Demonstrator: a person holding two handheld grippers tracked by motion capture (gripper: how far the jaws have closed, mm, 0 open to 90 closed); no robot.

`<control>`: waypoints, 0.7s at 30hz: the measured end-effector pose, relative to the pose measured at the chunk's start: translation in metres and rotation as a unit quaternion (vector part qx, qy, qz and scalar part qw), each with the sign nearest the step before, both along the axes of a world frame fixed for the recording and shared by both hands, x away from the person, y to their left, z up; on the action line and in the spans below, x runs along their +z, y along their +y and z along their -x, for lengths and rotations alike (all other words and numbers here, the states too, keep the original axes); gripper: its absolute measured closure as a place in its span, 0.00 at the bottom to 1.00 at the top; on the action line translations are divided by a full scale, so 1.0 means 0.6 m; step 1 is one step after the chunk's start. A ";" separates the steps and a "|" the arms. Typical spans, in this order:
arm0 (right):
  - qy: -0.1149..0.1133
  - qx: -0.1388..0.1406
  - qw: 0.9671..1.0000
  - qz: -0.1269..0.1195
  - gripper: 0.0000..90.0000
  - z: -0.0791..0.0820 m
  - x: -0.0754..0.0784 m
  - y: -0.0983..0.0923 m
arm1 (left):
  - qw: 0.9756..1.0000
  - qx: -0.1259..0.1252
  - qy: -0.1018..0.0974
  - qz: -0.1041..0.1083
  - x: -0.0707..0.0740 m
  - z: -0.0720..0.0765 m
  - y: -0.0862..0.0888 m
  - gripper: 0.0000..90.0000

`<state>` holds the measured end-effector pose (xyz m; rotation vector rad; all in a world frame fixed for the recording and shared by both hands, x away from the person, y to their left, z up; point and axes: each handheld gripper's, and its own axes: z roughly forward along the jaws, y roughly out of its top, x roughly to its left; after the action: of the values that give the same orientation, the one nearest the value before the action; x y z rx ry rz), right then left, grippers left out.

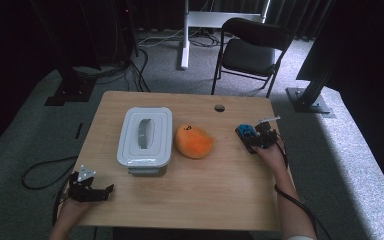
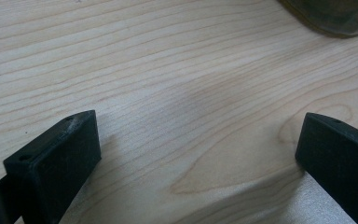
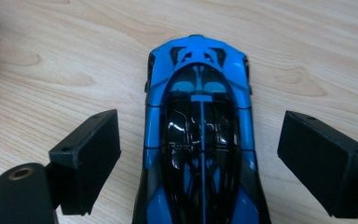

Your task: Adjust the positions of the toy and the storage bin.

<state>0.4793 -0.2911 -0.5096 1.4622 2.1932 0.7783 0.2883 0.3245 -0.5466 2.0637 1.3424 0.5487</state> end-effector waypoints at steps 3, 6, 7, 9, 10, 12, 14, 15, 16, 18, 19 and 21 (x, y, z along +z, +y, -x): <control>0.009 0.006 1.000 0.012 0.14 -0.007 -0.005 0.004 | 1.000 0.000 0.000 0.000 0.000 0.000 0.000 0.00; 0.019 0.006 1.000 0.019 0.15 -0.014 -0.010 0.005 | 1.000 0.000 0.000 0.000 0.000 0.000 0.000 0.00; 0.019 0.006 1.000 0.019 0.15 -0.014 -0.010 0.005 | 1.000 0.000 0.000 0.000 0.000 0.000 0.000 0.00; 0.025 0.004 1.000 0.017 0.15 -0.019 -0.013 0.002 | 1.000 0.000 0.000 0.000 0.000 0.000 0.000 0.00; 0.030 0.003 0.999 0.015 0.15 -0.022 -0.016 0.001 | 1.000 0.000 0.000 0.000 0.000 0.000 0.000 0.00; 0.035 0.005 0.999 0.019 0.15 -0.025 -0.020 0.002 | 1.000 0.000 0.000 0.000 0.000 0.000 0.000 0.00; 0.038 0.007 0.999 0.019 0.15 -0.027 -0.023 0.002 | 1.000 0.000 0.000 0.000 0.000 0.000 0.000 0.00; 0.041 0.005 0.999 0.022 0.15 -0.028 -0.025 0.003 | 1.000 0.000 0.000 0.000 0.000 0.000 0.000 0.00; 0.041 0.005 0.999 0.022 0.15 -0.029 -0.027 0.003 | 1.000 0.000 0.000 0.000 0.000 0.000 0.000 0.00; 0.043 0.005 0.999 0.021 0.16 -0.031 -0.030 0.003 | 1.000 0.000 0.000 0.000 0.000 0.000 0.000 0.00; 0.042 0.005 0.999 0.022 0.16 -0.031 -0.032 0.003 | 1.000 0.000 0.000 0.000 0.000 0.000 0.000 0.00; 0.043 0.004 0.999 0.021 0.16 -0.032 -0.035 0.002 | 1.000 0.000 0.000 0.000 0.000 0.000 0.000 0.00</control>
<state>0.4984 -0.2900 -0.5306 1.4928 2.2660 0.6790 0.2883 0.3245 -0.5466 2.0638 1.3425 0.5492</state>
